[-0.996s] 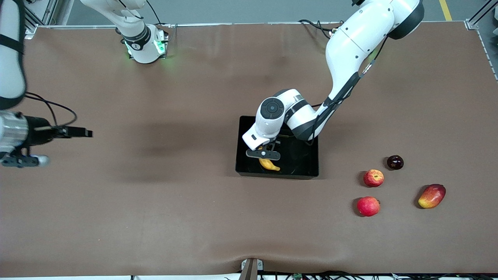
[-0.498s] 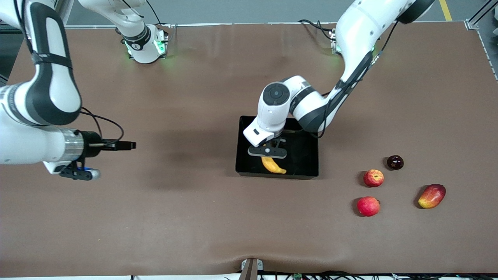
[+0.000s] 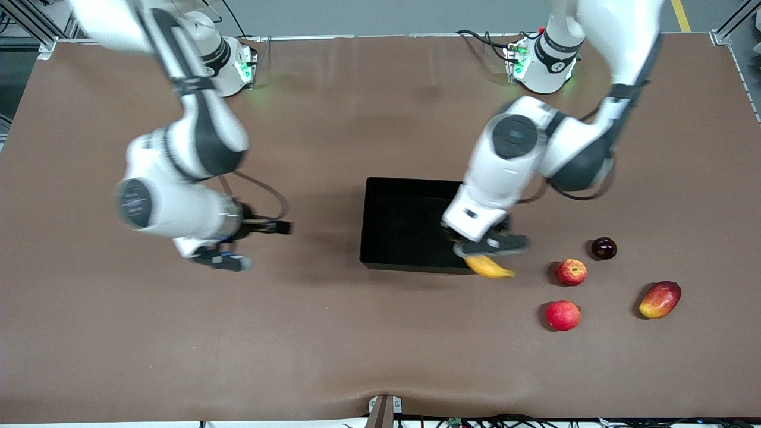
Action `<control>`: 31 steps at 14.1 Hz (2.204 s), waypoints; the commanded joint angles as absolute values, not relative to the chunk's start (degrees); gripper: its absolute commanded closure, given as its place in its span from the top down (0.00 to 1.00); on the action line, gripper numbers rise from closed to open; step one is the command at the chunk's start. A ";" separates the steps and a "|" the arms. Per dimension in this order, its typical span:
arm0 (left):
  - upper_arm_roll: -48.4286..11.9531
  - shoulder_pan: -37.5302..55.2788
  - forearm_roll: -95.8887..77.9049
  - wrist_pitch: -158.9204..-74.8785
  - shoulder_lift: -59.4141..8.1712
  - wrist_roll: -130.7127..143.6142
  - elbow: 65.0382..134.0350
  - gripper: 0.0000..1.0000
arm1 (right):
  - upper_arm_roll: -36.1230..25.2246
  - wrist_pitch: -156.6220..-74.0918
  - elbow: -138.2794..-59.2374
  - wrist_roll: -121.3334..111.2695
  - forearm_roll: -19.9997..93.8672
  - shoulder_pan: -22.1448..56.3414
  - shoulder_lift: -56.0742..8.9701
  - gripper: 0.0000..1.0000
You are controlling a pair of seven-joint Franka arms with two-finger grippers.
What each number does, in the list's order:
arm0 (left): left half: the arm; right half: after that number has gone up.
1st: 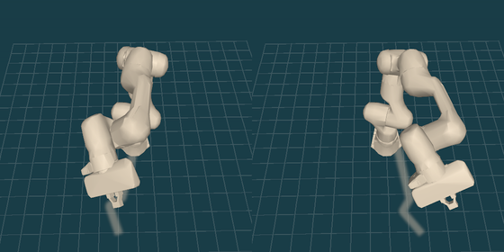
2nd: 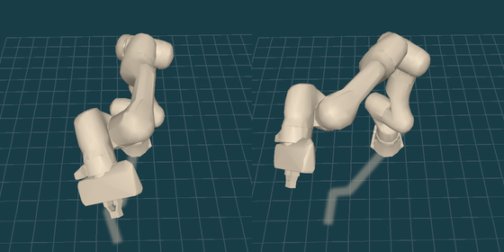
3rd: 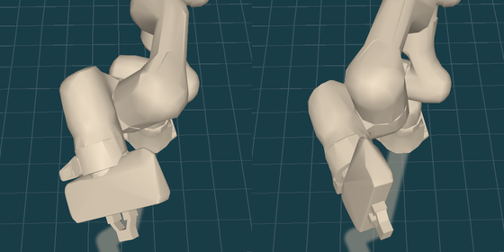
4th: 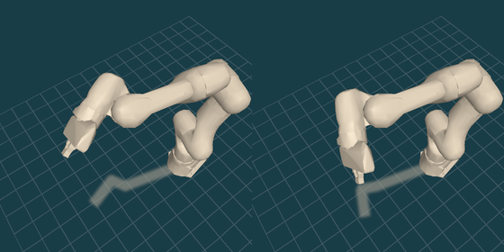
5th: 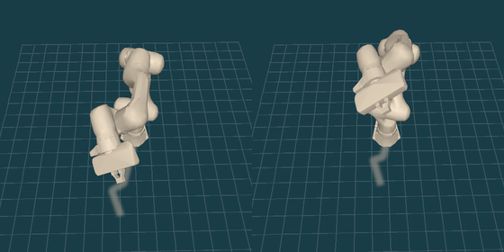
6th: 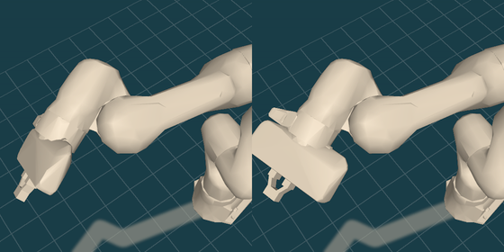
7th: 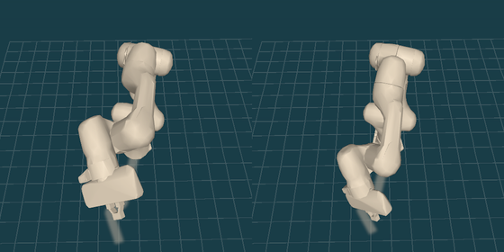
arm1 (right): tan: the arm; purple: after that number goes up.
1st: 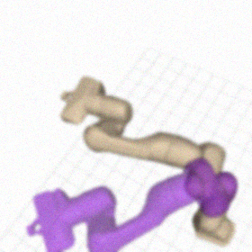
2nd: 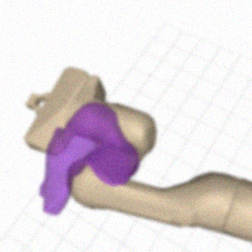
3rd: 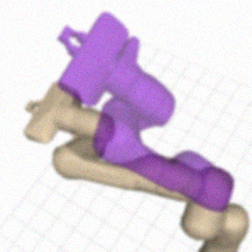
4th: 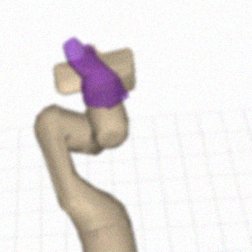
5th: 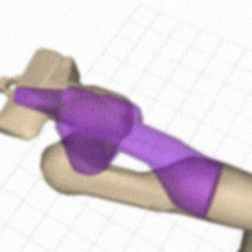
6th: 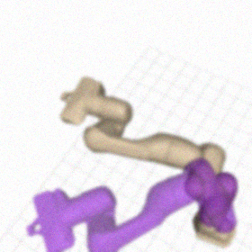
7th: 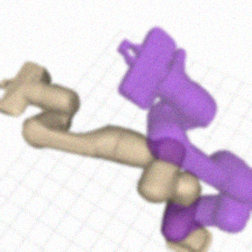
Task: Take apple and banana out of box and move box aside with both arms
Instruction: 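Carry the banana beside the apples while the right gripper grips the tray, then set the banana down while the right gripper drags the tray away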
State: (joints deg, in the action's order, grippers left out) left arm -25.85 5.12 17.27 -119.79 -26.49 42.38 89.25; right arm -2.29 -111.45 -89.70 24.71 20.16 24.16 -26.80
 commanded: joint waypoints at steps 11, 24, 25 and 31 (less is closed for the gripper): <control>-25.75 -18.70 16.44 -121.38 -35.22 9.26 83.95 0.00 | -3.16 -131.22 -87.37 37.61 20.39 39.82 -40.60 0.62; -21.53 -20.21 16.26 -136.58 -53.08 2.64 77.43 0.00 | -3.08 -112.83 -79.48 39.20 20.57 30.71 -37.54 0.00; -21.45 -20.21 16.43 -136.58 -53.26 2.55 77.61 0.00 | -3.08 -108.94 -78.24 38.50 20.57 28.67 -36.92 0.00; -21.01 -20.74 17.14 -136.58 -53.18 -1.82 77.61 1.00 | -3.16 -93.09 -78.39 20.06 20.74 12.68 -30.60 0.00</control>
State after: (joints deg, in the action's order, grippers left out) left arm -21.71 -20.95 17.08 -136.65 -53.13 1.81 78.94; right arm -4.55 -96.15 -76.98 25.00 20.07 17.47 -33.52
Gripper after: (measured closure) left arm 0.485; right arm 0.943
